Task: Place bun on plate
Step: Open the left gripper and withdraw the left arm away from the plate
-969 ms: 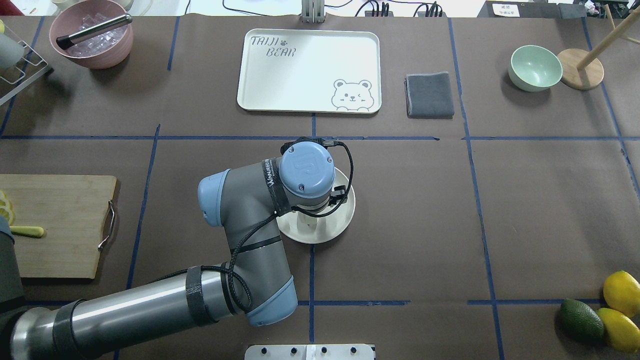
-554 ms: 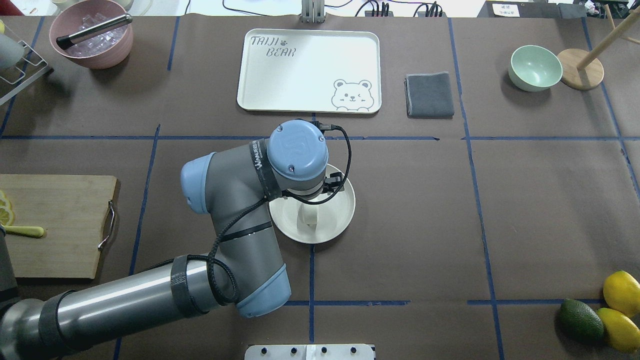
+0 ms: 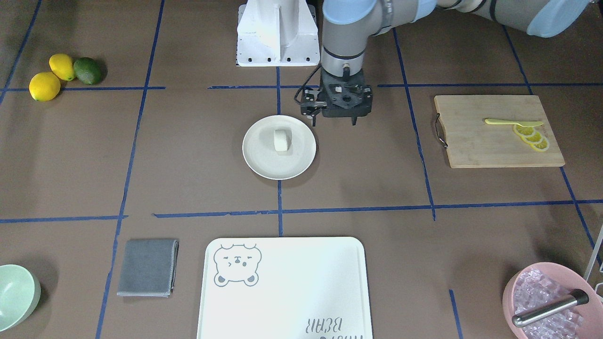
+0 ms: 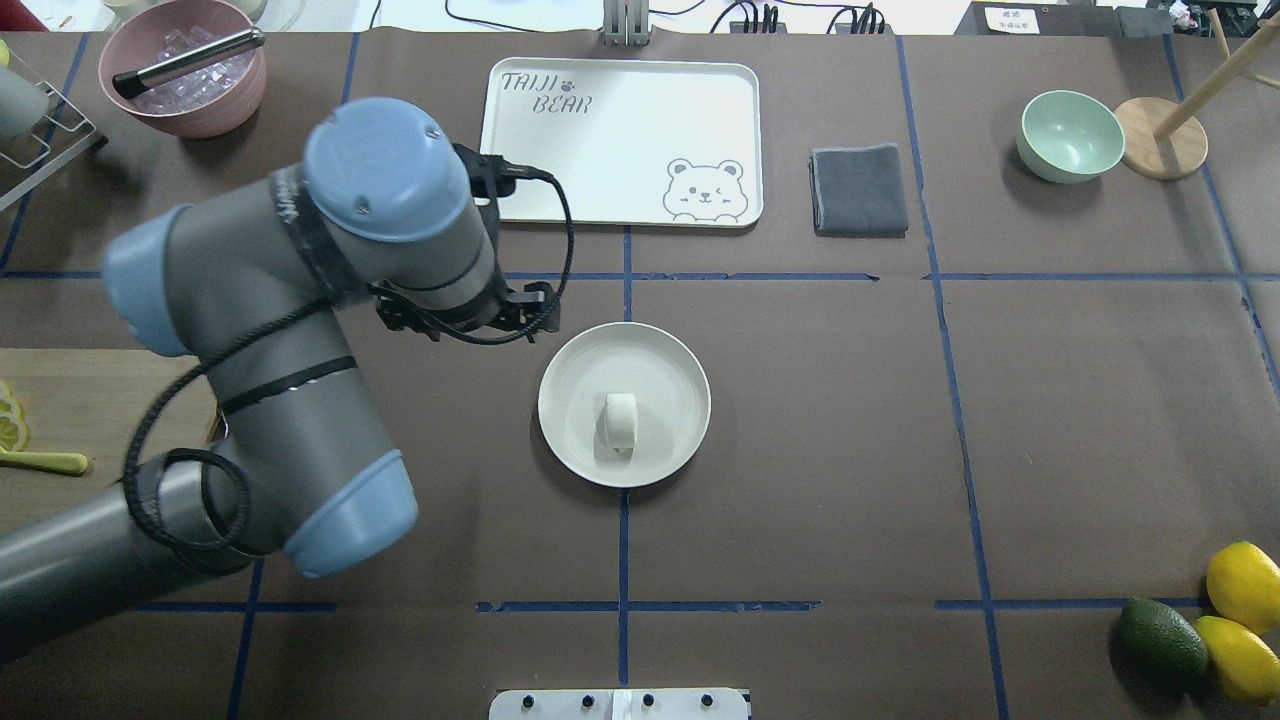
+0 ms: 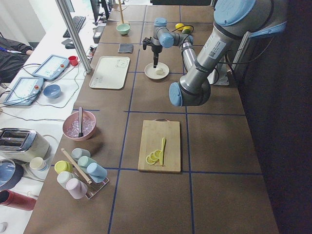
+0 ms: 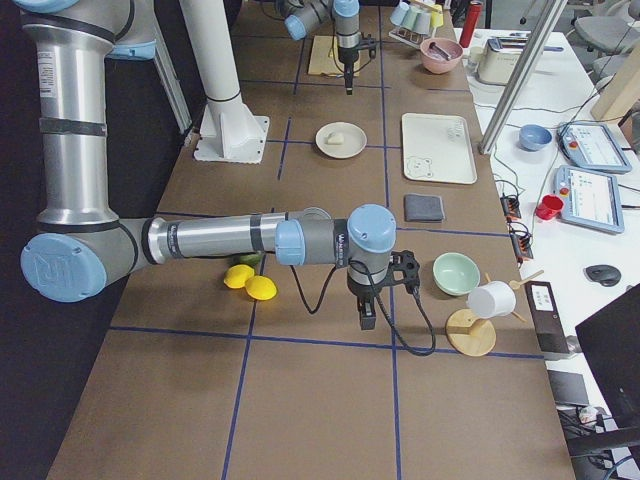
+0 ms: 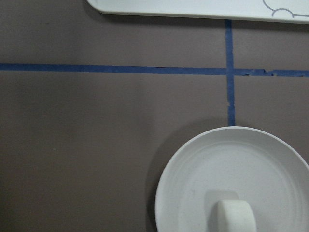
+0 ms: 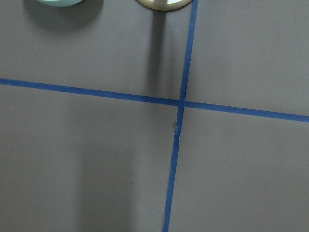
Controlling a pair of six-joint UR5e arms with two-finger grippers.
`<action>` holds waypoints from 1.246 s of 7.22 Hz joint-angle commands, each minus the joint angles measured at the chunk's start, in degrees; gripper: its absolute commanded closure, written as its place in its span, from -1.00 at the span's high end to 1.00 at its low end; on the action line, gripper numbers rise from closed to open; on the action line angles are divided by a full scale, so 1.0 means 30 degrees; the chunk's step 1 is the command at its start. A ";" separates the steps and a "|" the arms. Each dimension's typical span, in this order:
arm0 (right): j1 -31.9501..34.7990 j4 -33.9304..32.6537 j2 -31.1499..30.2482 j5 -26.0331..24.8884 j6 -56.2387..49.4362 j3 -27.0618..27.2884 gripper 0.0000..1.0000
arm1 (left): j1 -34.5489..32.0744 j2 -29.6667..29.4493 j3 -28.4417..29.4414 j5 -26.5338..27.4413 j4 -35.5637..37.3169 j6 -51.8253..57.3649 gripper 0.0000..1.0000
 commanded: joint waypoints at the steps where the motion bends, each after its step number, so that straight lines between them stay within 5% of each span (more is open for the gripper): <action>1: 0.0294 0.0030 -0.0346 0.0047 -0.0876 0.0026 0.99 | -0.3262 0.2319 -0.1598 -0.2177 0.1187 0.4885 0.99; 4: 0.0439 0.1548 -0.0492 0.0076 -0.0644 -0.1315 0.99 | -0.9523 0.5948 -0.1518 -0.4525 0.1691 1.3435 0.99; 7: 0.1024 0.1612 -0.0667 0.0834 -0.0236 -0.1879 0.99 | -1.4340 0.8091 0.2163 -0.7241 0.1110 2.0797 0.99; 9: 0.1377 0.1612 -0.0668 0.0926 0.0289 -0.1791 1.00 | -1.6013 0.9846 0.3547 -0.7371 -0.0290 2.2132 0.99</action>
